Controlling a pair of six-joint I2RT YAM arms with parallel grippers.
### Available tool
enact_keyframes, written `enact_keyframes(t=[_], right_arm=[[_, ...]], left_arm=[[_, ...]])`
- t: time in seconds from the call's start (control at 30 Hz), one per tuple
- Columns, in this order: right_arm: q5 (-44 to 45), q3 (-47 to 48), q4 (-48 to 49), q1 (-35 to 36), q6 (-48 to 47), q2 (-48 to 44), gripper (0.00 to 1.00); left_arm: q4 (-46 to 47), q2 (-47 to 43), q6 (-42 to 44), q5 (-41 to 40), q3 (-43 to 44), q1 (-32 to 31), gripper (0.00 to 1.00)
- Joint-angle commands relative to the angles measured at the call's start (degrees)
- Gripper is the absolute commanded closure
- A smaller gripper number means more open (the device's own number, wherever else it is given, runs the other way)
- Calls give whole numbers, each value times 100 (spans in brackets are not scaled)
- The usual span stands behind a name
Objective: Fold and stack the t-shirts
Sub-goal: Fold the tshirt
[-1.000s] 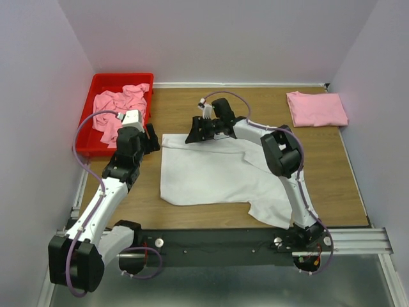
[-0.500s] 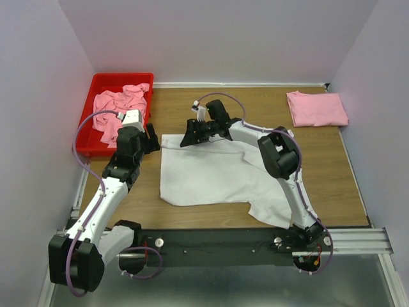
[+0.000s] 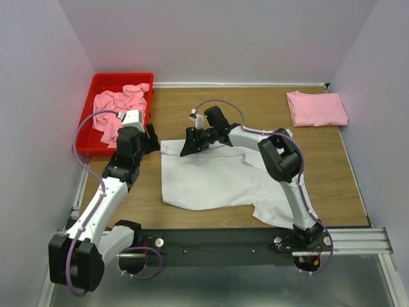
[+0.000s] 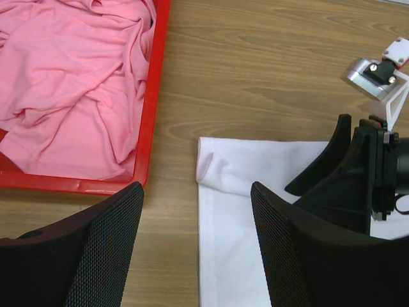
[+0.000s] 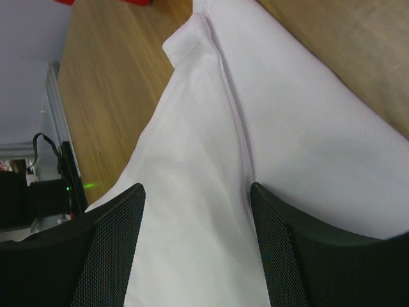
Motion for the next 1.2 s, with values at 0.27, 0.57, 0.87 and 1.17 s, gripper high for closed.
enact_keyframes(t=[0.27, 0.57, 0.87, 1.17], right_arm=[[250, -665, -40, 280, -426, -662, 27], [-40, -612, -40, 341, -408, -662, 31], [39, -928, -40, 473, -435, -934, 36], [162, -1174, -48, 508, -426, -1005, 39]], left_arm=[[146, 141, 62, 31, 13, -27, 24], [137, 158, 88, 5, 4, -27, 24], [146, 176, 88, 57, 4, -27, 24], [128, 264, 97, 171, -4, -27, 24]])
